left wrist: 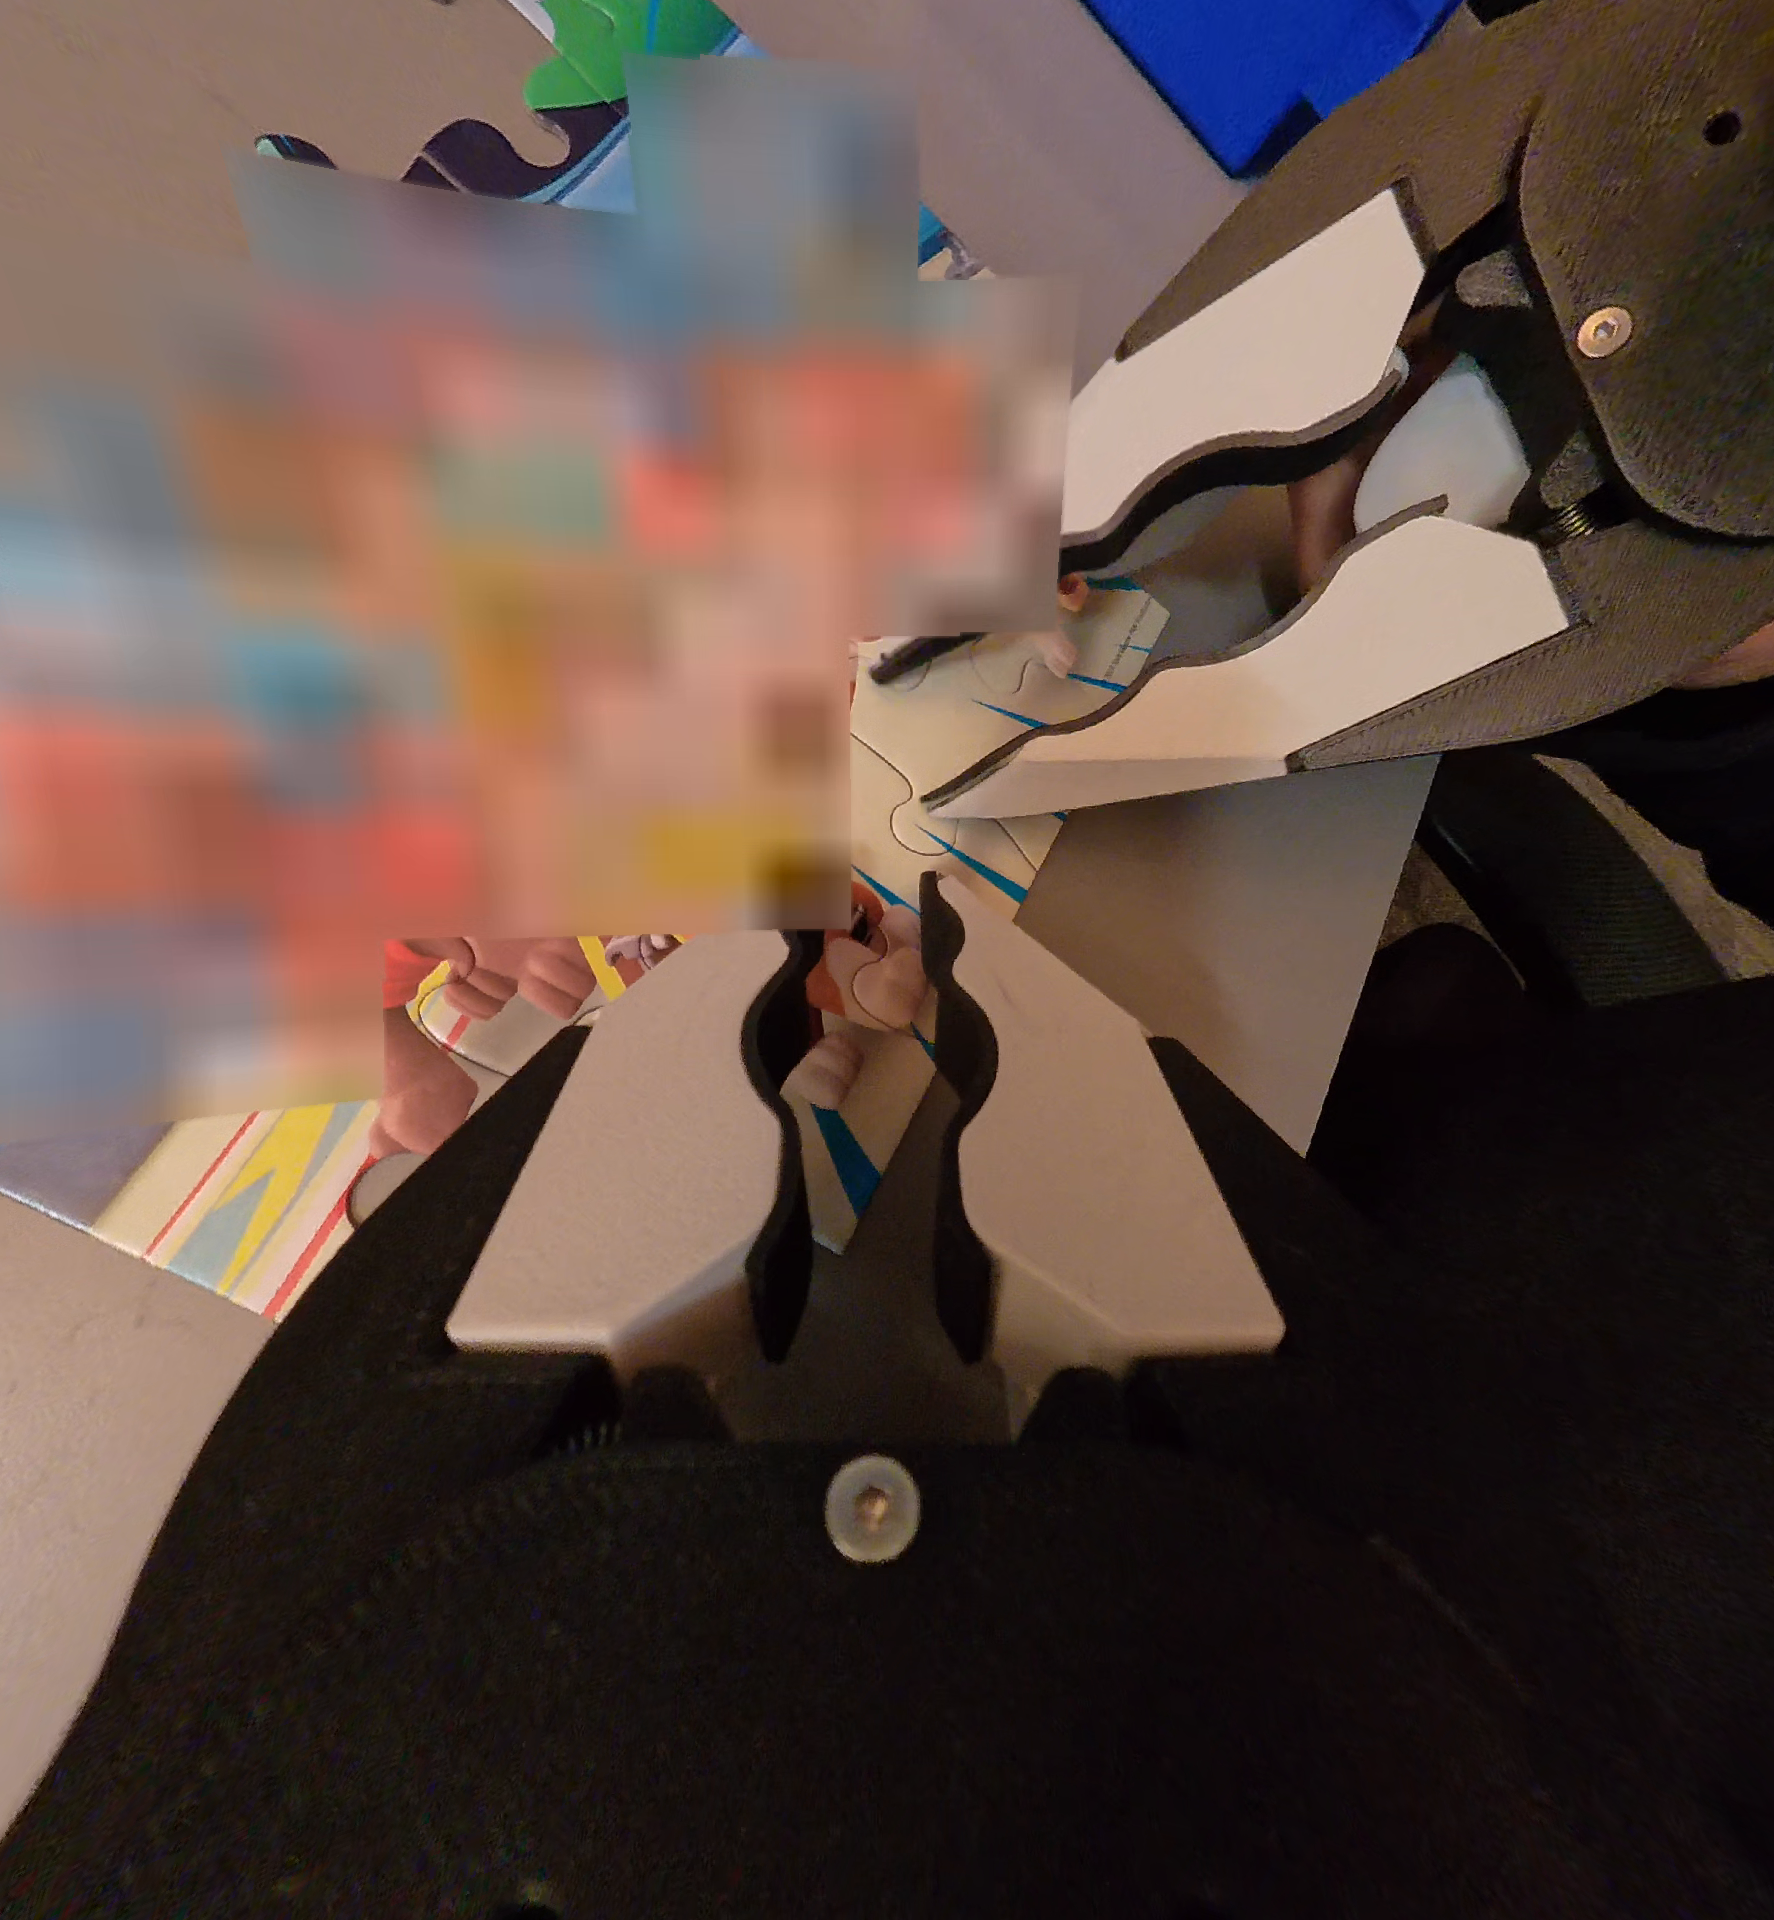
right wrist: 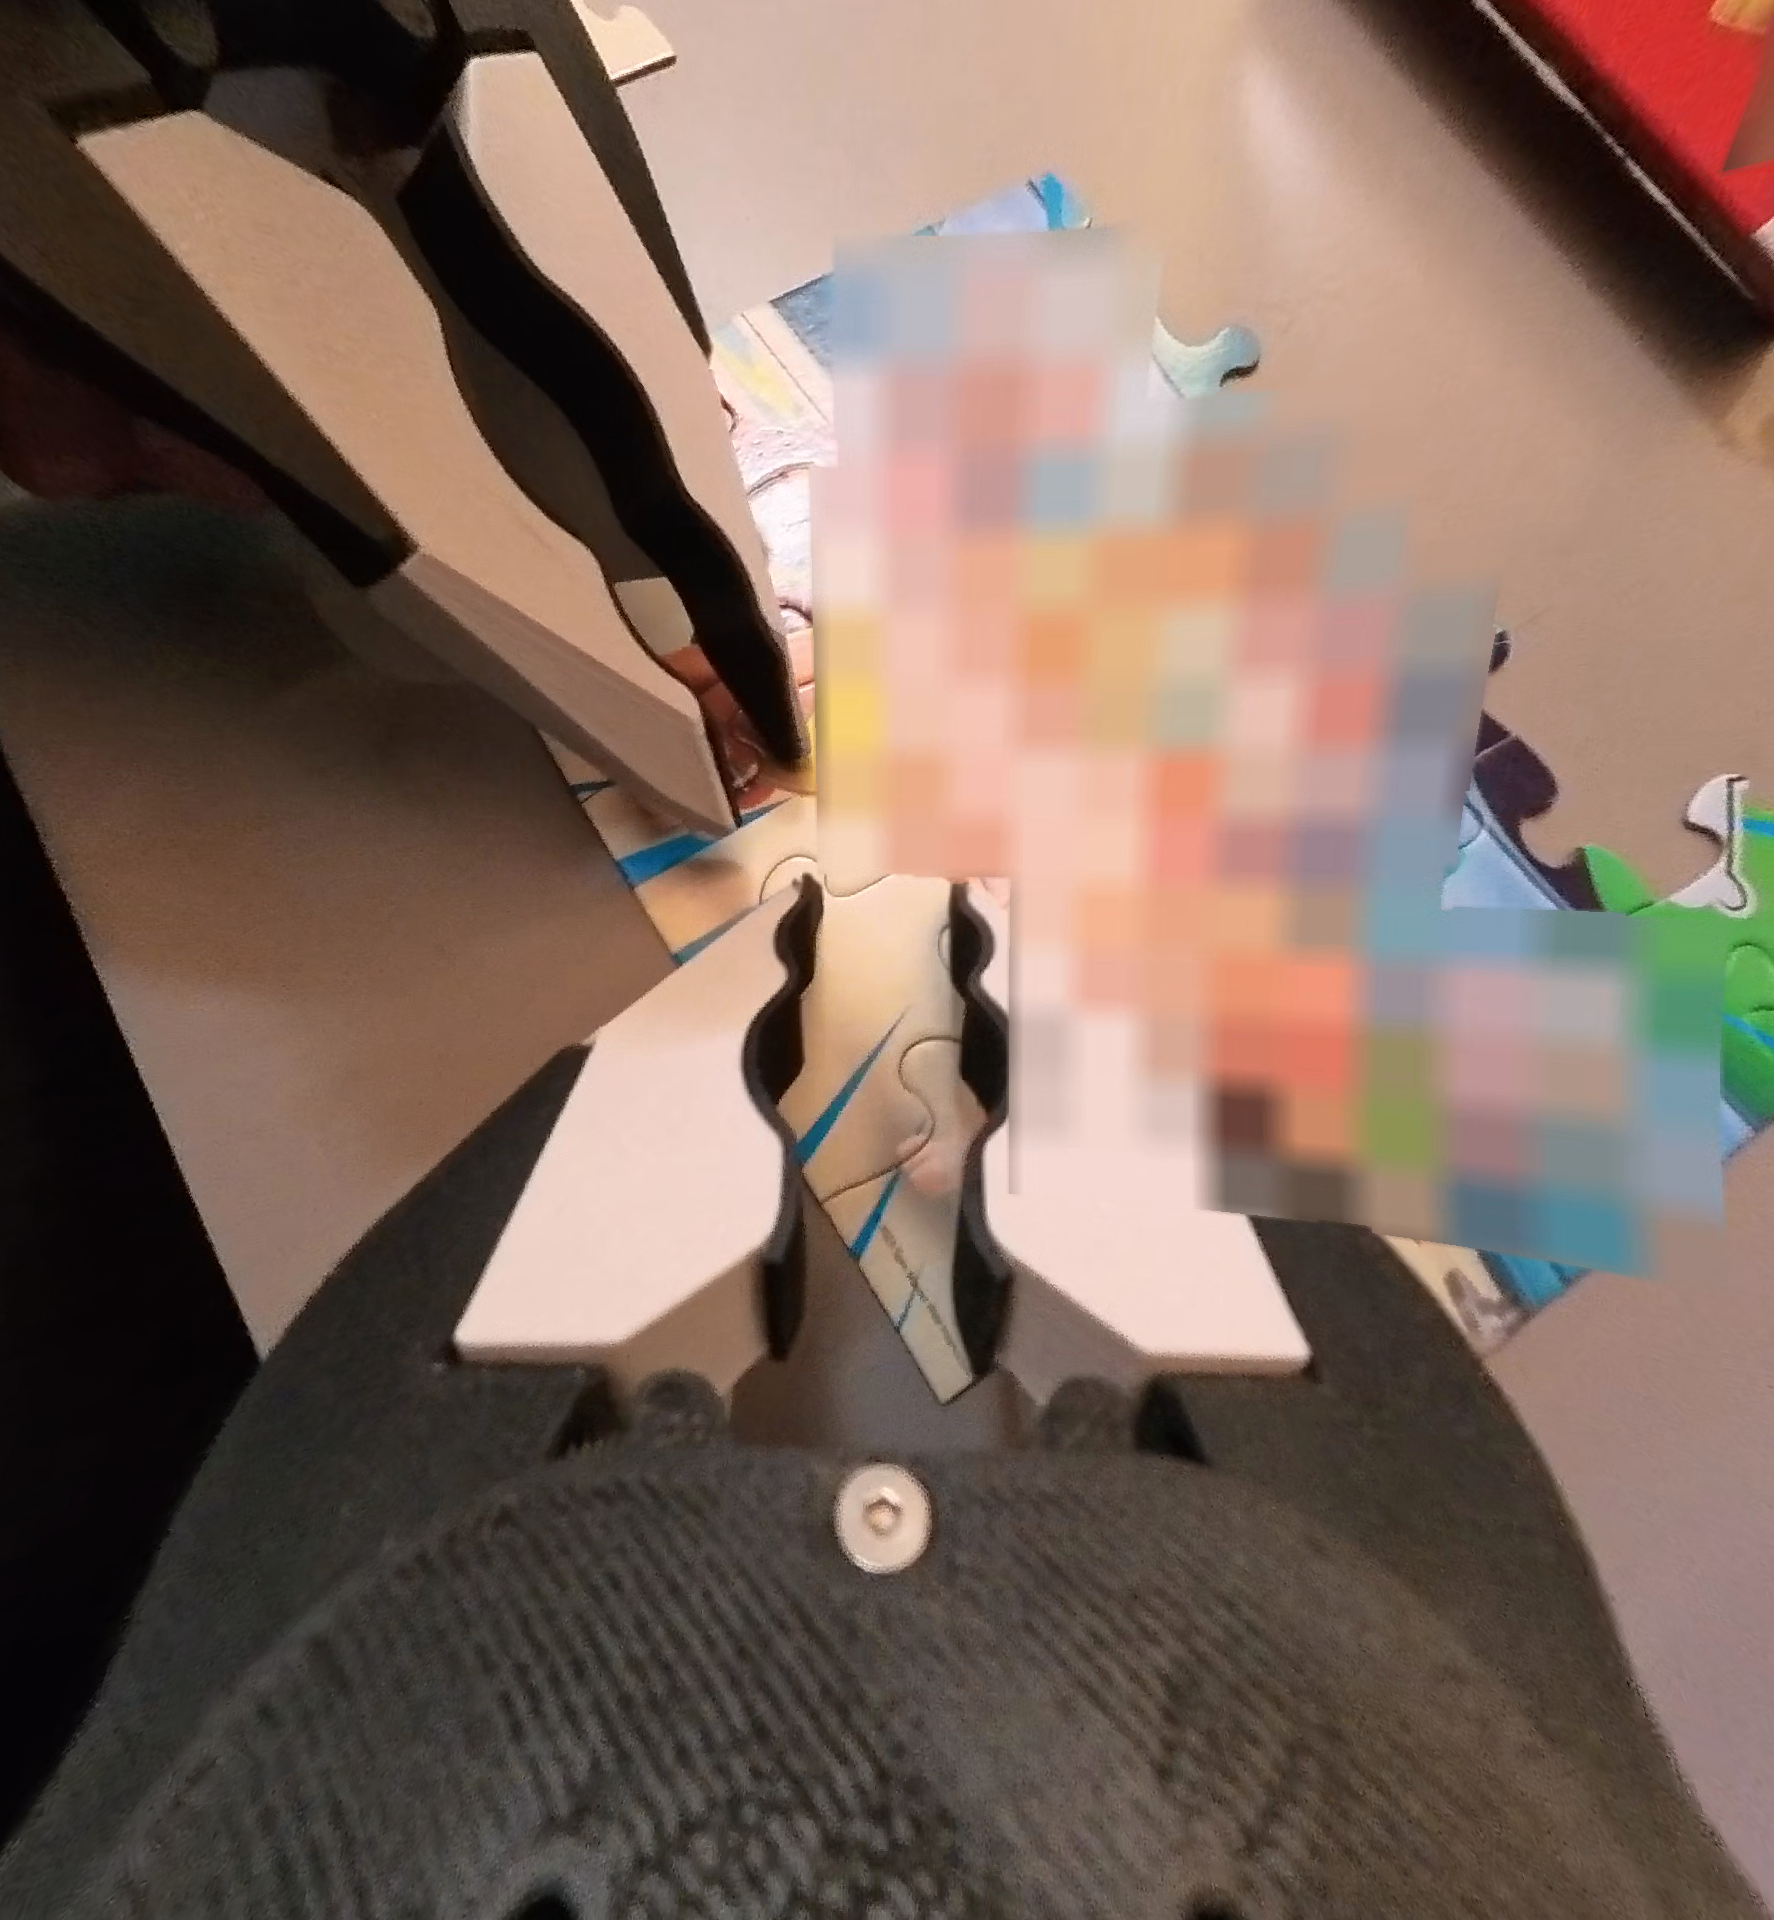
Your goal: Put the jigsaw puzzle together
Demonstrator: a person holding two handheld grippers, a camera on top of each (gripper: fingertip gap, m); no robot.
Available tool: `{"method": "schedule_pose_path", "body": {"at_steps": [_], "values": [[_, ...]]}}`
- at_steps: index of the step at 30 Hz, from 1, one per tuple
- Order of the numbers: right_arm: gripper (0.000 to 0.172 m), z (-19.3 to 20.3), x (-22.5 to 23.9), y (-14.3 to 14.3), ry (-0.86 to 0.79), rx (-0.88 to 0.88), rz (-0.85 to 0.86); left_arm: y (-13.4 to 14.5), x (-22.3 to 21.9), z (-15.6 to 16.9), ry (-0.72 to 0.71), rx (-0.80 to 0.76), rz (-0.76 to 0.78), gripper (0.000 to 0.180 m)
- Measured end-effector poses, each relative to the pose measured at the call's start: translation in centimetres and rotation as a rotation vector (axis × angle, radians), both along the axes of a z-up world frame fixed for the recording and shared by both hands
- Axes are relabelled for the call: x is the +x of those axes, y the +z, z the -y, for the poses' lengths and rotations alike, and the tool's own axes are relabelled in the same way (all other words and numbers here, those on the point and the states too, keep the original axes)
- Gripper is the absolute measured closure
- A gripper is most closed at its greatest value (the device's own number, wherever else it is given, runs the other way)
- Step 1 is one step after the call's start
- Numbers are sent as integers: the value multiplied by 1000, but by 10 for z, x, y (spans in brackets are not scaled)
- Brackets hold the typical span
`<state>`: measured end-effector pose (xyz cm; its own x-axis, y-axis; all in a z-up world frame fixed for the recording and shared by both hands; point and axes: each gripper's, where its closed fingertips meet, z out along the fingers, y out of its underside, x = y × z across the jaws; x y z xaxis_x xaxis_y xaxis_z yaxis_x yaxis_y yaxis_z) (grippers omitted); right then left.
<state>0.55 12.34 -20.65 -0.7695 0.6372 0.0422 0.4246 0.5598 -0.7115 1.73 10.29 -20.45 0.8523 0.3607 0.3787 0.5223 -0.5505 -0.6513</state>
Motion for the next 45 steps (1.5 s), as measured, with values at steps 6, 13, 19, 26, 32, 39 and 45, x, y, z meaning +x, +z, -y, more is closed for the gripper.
{"method": "schedule_pose_path", "body": {"at_steps": [6,13,19,26,32,39,45], "values": [[147,-16,3,9,-39,-16,13,0,1,1,3,5,4,164],[145,-27,7,8,-88,-66,38,0,0,1,4,13,12,165],[146,-25,6,6,-84,-68,37,0,0,1,5,12,12,165],[147,-25,0,6,-93,-57,19,0,0,1,7,14,13,165],[149,-24,2,1,-92,-47,17,0,1,1,8,17,12,165],[141,-37,3,1,-137,-26,-21,0,1,1,6,18,13,165],[139,-49,5,2,-219,-118,36,0,1,1,12,24,16,165]]}}
